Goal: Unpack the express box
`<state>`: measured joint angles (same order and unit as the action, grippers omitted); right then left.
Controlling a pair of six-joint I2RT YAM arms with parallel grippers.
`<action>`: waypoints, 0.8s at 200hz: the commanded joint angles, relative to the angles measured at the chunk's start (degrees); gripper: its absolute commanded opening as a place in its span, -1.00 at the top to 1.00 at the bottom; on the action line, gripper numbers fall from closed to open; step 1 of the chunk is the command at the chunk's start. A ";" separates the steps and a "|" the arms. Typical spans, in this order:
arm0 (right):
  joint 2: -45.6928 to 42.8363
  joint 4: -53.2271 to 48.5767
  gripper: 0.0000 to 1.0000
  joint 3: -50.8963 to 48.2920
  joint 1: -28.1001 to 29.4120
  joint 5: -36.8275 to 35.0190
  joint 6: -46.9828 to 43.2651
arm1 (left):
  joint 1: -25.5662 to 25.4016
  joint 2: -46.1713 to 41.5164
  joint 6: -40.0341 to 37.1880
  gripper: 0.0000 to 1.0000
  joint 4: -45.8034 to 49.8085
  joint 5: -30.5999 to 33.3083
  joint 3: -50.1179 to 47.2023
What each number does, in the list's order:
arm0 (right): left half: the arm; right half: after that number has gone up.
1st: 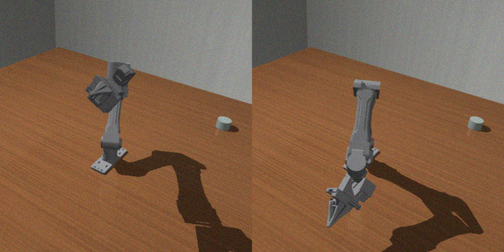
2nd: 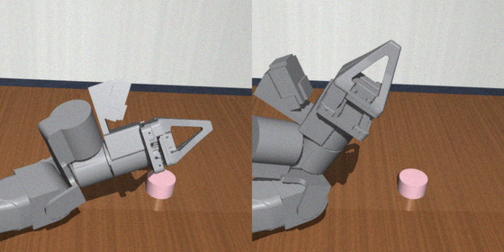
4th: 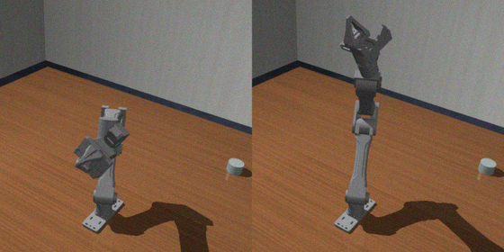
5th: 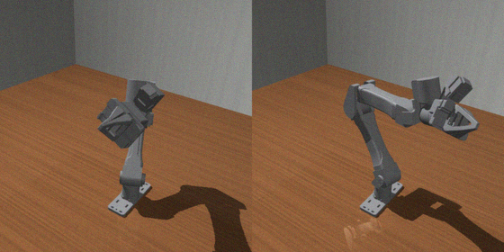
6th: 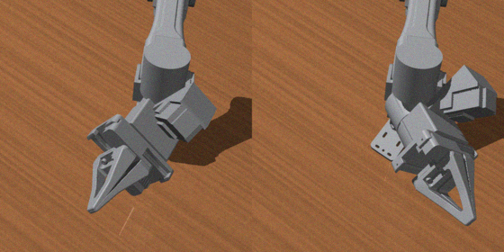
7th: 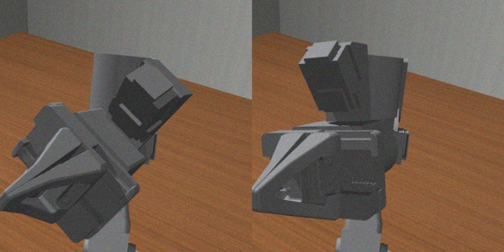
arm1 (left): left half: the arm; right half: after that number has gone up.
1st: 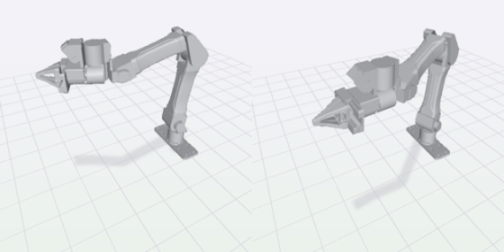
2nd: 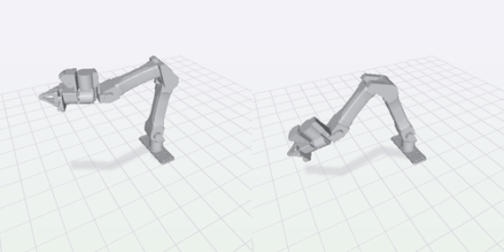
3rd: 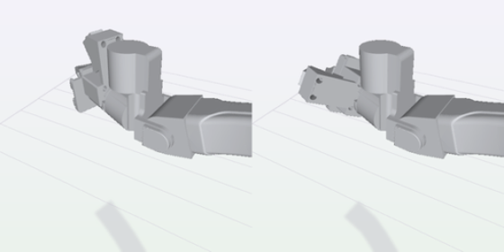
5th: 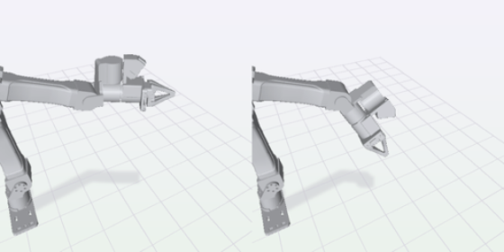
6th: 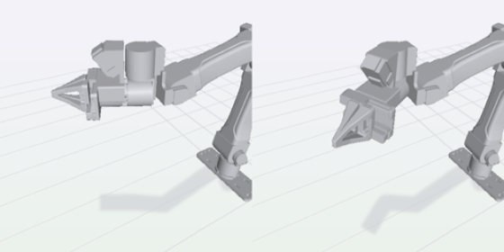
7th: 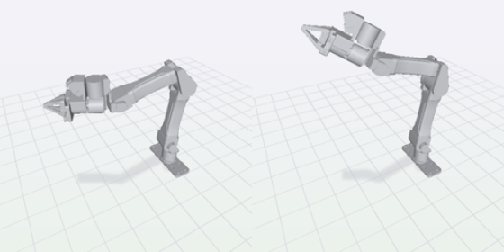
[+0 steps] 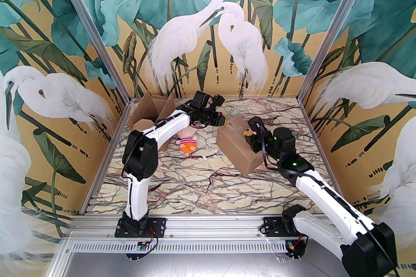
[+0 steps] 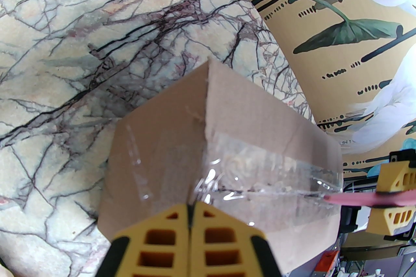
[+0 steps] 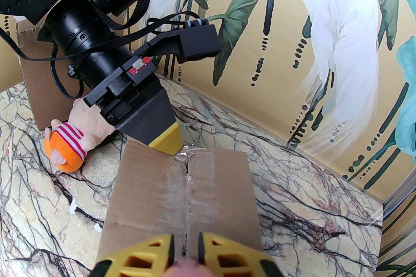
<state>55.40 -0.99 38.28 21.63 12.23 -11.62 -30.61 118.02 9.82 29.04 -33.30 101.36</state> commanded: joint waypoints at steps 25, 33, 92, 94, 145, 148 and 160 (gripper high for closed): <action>-3.31 -8.58 1.00 -1.62 0.16 0.71 2.09 | 3.27 -1.62 1.50 1.00 -0.01 9.52 -2.19; -3.69 -8.71 1.00 -1.66 0.15 0.84 2.18 | 3.35 -1.70 1.48 1.00 -0.03 9.57 -2.31; -5.63 -10.92 1.00 -1.94 0.17 1.53 2.83 | 4.06 -2.61 1.42 1.00 -0.37 10.71 -3.25; -5.71 -10.95 1.00 -1.91 0.17 1.49 2.85 | 4.07 -2.66 1.42 1.00 -0.36 10.78 -3.27; -7.58 -12.44 1.00 -2.12 0.17 1.97 3.24 | 5.11 -3.83 1.49 1.00 -1.25 12.53 -4.68; -7.66 -12.53 1.00 -2.06 0.15 1.93 3.24 | 5.19 -3.90 1.43 1.00 -1.26 12.68 -4.78; -7.89 -12.87 1.00 -2.07 0.17 1.83 3.28 | 5.45 -4.24 1.59 1.00 -1.37 13.20 -5.10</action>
<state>49.50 -6.31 37.43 21.78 13.50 -9.67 -30.52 115.04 9.91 28.88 -33.26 97.56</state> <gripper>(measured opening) 0.172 0.048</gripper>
